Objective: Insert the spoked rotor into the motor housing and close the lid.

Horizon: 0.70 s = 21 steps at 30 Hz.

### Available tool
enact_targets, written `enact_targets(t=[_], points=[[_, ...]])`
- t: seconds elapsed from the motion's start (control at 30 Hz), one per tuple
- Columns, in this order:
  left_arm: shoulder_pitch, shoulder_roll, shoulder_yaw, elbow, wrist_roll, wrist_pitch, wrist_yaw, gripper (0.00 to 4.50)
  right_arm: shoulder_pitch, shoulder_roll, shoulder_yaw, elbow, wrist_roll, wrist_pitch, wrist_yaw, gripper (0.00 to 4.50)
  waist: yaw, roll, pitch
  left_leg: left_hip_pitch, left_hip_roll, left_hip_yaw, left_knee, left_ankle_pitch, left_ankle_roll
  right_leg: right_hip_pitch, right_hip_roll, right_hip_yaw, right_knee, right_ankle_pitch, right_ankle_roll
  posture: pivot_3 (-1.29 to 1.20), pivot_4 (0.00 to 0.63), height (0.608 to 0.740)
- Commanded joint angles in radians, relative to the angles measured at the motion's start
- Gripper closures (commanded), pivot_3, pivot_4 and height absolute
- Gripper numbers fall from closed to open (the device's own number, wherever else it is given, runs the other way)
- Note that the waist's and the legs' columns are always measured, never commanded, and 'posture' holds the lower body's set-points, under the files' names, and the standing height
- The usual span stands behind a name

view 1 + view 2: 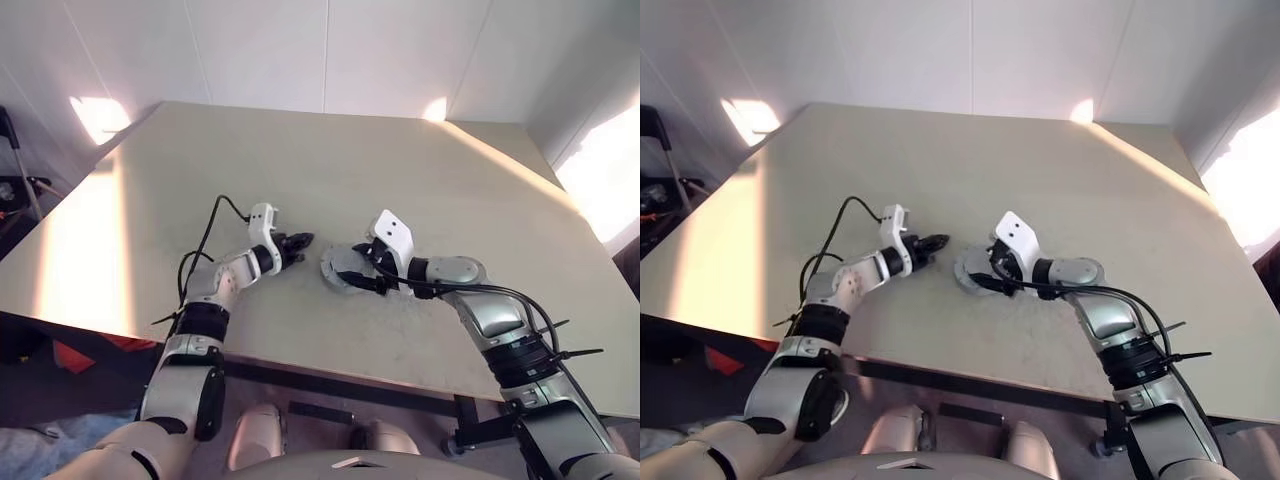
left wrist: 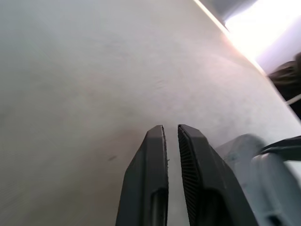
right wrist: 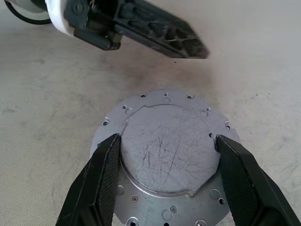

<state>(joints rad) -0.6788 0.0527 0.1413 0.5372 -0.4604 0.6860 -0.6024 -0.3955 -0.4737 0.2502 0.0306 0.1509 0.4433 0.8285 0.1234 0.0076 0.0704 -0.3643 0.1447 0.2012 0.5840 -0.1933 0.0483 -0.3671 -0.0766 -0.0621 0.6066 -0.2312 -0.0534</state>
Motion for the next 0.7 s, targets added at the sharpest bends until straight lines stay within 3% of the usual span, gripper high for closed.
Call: enact_targets(t=[0.03,0.37,0.7], points=[[-0.033,-0.008,-0.011,-0.035,-0.045,0.072,-0.044,4.48,0.006,-0.008,0.026,0.03,-0.041,0.013,-0.008,1.42,-0.003,0.0,0.0,0.0,0.0,0.0,0.0,0.0,0.0,0.0,0.0,0.0,0.0,0.0,0.0,0.0,0.0,0.74],[0.048,0.038,-0.091,-0.103,-0.062,0.313,-0.073,4.48,0.011,-0.008,0.014,0.024,-0.041,0.016,-0.032,1.42,-0.002,0.0,0.0,0.001,0.001,0.0,-0.001,0.0,0.001,0.0,0.001,0.0,0.0,0.0,0.0,0.0,0.0,0.74],[0.079,0.068,-0.099,-0.086,-0.03,0.308,0.007,4.48,-0.037,0.017,-0.036,0.073,-0.019,0.044,-0.083,1.42,-0.003,0.0,-0.001,0.02,0.0,0.0,-0.003,0.0,0.0,0.018,0.001,0.0,-0.005,-0.005,0.009,0.0,0.0,0.74]])
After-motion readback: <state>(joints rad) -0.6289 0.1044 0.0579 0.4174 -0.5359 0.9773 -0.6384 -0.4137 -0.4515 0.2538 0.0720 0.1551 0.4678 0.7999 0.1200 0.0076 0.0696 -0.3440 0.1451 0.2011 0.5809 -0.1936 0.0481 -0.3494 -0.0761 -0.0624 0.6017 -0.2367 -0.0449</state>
